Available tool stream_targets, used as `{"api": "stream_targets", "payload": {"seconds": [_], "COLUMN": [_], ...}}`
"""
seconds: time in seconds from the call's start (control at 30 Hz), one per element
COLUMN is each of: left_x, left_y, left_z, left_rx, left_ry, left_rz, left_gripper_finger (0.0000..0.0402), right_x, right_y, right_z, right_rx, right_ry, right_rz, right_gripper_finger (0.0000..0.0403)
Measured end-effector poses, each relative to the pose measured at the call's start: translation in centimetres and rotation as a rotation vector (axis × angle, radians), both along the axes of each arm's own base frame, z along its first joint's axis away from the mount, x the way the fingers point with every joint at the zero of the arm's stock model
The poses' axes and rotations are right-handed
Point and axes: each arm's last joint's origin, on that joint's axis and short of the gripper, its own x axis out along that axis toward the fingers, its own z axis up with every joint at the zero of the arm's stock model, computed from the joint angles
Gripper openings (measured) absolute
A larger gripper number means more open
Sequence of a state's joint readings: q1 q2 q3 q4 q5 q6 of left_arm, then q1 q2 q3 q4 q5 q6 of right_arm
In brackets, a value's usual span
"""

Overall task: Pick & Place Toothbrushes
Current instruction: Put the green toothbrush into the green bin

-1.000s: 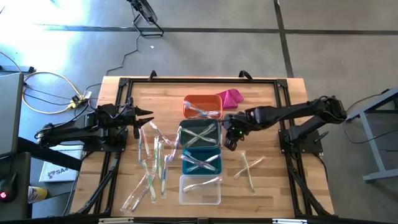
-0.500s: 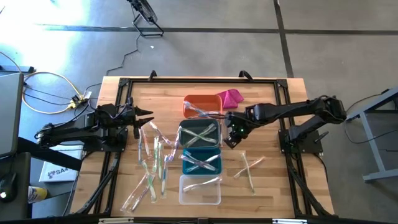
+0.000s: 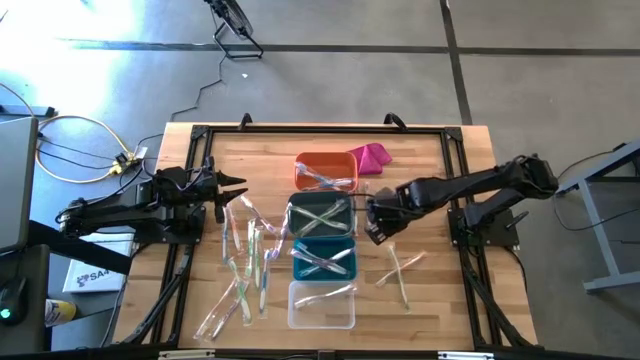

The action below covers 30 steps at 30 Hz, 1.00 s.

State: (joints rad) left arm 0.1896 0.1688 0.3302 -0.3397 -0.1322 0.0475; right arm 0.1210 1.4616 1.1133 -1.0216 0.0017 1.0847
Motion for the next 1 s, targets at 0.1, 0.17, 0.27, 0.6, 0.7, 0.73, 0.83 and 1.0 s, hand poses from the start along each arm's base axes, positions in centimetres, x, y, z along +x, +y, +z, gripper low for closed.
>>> {"api": "stream_targets", "payload": {"seconds": [0.1,0.17,0.27,0.6,0.7,0.73,0.83,1.0], "left_x": [0.0,0.0,0.0,0.0,0.0,0.0,0.0,0.0], "left_y": [0.0,0.0,0.0,0.0,0.0,0.0,0.0,0.0], "left_z": [0.0,0.0,0.0,0.0,0.0,0.0,0.0,0.0], "left_rx": [0.0,0.0,0.012,0.027,0.028,0.028,0.028,0.028], "left_ry": [0.0,0.0,0.003,0.008,0.009,0.009,0.009,0.009], "left_rz": [0.0,0.0,-0.002,-0.005,-0.005,-0.005,-0.005,-0.005], "left_gripper_finger": [0.0113,0.0113,0.0113,0.0113,0.0113,0.0113,0.0113,0.0113], "right_x": [-0.4,-0.4,-0.5,-1.0,-1.2,-1.4,-1.9,-2.3], "right_y": [0.8,1.2,1.8,3.8,4.2,4.3,4.5,4.6], "right_z": [-0.1,-0.1,-0.1,0.0,-0.3,-0.6,-1.8,-3.8], "right_rx": [0.01,0.017,0.017,-0.015,-0.008,-0.008,0.005,0.032], "right_ry": [0.031,0.032,0.03,0.007,0.012,0.019,0.059,0.065], "right_rz": [-0.039,-0.062,-0.081,-0.224,-0.254,-0.265,-0.286,-0.282], "right_gripper_finger": [0.0104,0.0125,0.0151,0.0166,0.0166,0.0166,0.0166,0.0165]}}
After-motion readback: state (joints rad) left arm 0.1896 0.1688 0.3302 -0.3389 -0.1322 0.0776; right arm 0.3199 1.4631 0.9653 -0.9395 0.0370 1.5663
